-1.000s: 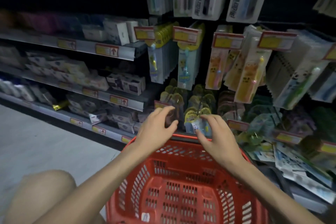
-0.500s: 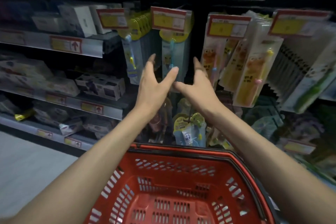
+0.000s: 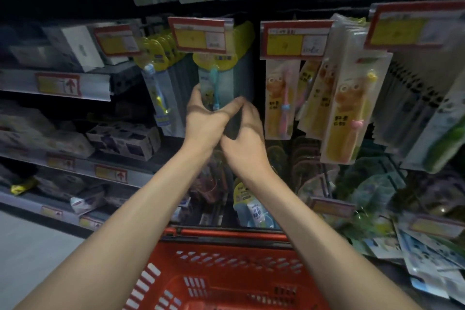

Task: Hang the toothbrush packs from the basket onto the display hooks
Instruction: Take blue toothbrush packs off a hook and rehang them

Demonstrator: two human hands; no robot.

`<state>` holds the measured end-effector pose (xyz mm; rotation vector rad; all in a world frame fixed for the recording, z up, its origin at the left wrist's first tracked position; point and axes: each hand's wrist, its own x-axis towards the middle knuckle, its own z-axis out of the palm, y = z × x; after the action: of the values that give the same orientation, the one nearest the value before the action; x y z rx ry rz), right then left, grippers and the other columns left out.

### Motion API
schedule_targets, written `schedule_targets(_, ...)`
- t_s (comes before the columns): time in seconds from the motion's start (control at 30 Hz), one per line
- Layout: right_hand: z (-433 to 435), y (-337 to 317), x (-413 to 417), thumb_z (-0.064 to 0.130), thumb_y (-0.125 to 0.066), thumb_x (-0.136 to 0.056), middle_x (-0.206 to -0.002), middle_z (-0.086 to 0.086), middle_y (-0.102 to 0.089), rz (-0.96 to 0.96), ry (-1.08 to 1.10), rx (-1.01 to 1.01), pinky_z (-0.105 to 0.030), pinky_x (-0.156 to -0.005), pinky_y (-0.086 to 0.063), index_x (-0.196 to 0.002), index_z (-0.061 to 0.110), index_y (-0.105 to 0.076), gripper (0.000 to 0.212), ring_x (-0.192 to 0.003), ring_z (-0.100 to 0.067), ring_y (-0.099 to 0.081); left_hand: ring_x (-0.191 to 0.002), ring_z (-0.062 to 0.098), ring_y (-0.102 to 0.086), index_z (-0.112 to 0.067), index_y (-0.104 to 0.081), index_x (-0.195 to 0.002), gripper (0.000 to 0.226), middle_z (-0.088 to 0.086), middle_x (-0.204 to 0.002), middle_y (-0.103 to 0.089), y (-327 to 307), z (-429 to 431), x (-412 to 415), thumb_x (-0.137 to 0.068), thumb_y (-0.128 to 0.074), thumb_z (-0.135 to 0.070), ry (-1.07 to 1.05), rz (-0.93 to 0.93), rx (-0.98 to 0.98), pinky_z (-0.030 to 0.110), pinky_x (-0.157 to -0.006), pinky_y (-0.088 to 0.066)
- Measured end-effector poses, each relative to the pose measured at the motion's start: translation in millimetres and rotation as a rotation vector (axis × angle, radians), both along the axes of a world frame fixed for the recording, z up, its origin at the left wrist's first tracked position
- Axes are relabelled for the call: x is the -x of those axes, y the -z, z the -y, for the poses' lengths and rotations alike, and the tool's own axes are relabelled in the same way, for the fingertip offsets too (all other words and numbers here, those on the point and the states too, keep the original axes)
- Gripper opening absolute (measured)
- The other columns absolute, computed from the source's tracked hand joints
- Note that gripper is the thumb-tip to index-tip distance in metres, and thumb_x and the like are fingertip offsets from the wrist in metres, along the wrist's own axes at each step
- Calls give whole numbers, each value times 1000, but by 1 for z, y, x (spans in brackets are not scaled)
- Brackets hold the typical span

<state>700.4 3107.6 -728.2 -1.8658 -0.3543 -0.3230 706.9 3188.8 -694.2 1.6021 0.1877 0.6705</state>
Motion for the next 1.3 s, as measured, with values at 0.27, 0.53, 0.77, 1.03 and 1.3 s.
schedule_targets(0.27,4,-3,0,20,-81,-84,-153,-1,-35,-10,-26,-138,-36,-119,-38,-158,12,-32,89,-145,-16,-37,-99,13,-76,-7,-56,-130,67,9,-114,-74,-6,3,-1,-74,-93,-9,10,23,67,29,-86,-63)
schedule_targets(0.53,8,-7,4,9,-86,-74,-144,0,-52,-9,-79,-258,-28,-112,-43,-147,21,-44,86,-134,-11,-49,-84,5,-76,-8,-65,-117,44,1,-99,-77,-13,5,4,-79,-87,-4,-73,18,29,18,-73,-59)
schedule_targets(0.77,16,-7,20,9,-88,-75,-130,17,-54,-36,-169,-289,2,-88,-40,-145,30,-40,87,-119,12,-52,-80,7,-76,-22,-65,-100,31,-4,-88,-77,-13,1,26,-78,-85,-13,-71,12,-17,28,-71,-62)
schedule_targets(1.03,22,-12,41,10,-89,-76,-130,29,-49,-31,-217,-297,5,-88,-37,-143,32,-38,86,-118,24,-47,-86,19,-78,-16,-69,-110,37,3,-94,-80,-18,6,48,-76,-84,-13,-27,16,48,43,-78,-66)
schedule_targets(1.3,23,-26,66,6,-87,-77,-130,22,-53,-20,-235,-290,-3,-85,-45,-144,29,-36,87,-115,12,-57,-84,20,-79,-17,-69,-111,41,4,-92,-80,-29,8,69,-72,-81,-14,3,0,76,50,-79,-65)
